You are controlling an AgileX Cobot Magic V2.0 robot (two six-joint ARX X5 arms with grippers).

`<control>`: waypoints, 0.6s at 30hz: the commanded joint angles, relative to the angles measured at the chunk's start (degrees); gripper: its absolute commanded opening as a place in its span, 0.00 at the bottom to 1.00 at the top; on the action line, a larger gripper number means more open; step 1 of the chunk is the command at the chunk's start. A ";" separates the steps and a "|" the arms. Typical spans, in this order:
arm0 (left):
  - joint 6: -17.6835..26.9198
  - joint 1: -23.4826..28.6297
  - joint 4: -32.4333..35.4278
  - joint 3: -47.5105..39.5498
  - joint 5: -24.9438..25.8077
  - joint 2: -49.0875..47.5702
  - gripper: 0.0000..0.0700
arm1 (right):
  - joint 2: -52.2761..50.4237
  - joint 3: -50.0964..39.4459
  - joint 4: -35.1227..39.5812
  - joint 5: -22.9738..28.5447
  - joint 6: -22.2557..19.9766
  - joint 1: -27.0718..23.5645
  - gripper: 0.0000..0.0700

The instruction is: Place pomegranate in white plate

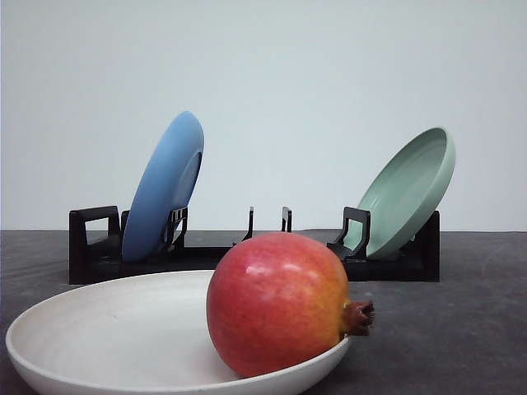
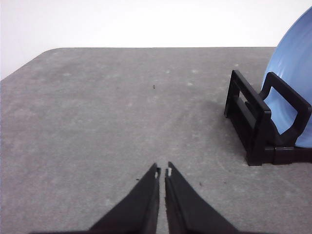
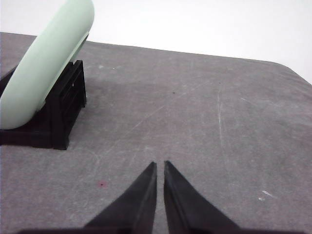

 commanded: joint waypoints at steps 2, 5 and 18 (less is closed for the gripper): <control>-0.41 -0.04 -0.02 -0.66 0.11 -0.11 0.00 | -0.09 -0.24 0.44 0.04 0.79 0.07 0.03; -0.42 -0.04 -0.02 -0.66 0.11 -0.11 0.00 | -0.09 -0.24 0.44 0.04 0.79 0.07 0.03; -0.42 -0.04 -0.02 -0.66 0.11 -0.11 0.00 | -0.09 -0.24 0.44 0.04 0.79 0.07 0.03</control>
